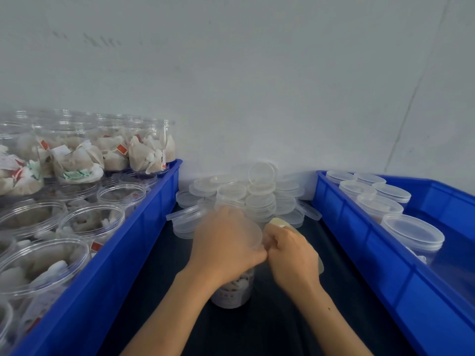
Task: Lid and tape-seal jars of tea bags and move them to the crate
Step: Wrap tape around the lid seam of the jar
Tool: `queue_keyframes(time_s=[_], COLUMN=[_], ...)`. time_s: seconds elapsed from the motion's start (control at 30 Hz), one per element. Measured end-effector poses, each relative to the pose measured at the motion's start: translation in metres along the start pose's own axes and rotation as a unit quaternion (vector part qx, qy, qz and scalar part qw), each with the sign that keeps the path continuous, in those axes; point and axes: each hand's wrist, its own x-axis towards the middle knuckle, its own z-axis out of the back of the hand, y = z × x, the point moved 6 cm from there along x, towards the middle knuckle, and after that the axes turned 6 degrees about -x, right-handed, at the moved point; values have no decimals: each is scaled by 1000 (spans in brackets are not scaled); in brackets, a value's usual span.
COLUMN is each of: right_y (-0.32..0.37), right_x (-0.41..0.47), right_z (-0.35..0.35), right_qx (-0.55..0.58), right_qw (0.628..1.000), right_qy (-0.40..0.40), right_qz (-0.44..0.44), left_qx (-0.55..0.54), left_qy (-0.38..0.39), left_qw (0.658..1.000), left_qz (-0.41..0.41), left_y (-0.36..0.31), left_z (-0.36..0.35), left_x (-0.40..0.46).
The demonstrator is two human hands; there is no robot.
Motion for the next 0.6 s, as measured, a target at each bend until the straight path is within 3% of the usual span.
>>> queue_keyframes(time_s=[0.6], right_y=[-3], right_x=[17], right_z=[-9], right_qx=[35], right_qw=[997], right_qy=[36], right_qz=[-52], left_qx=[15], left_qy=[7], left_qw=[1000], left_qz=[15], left_y=[0], left_z=[-2], left_x=[4])
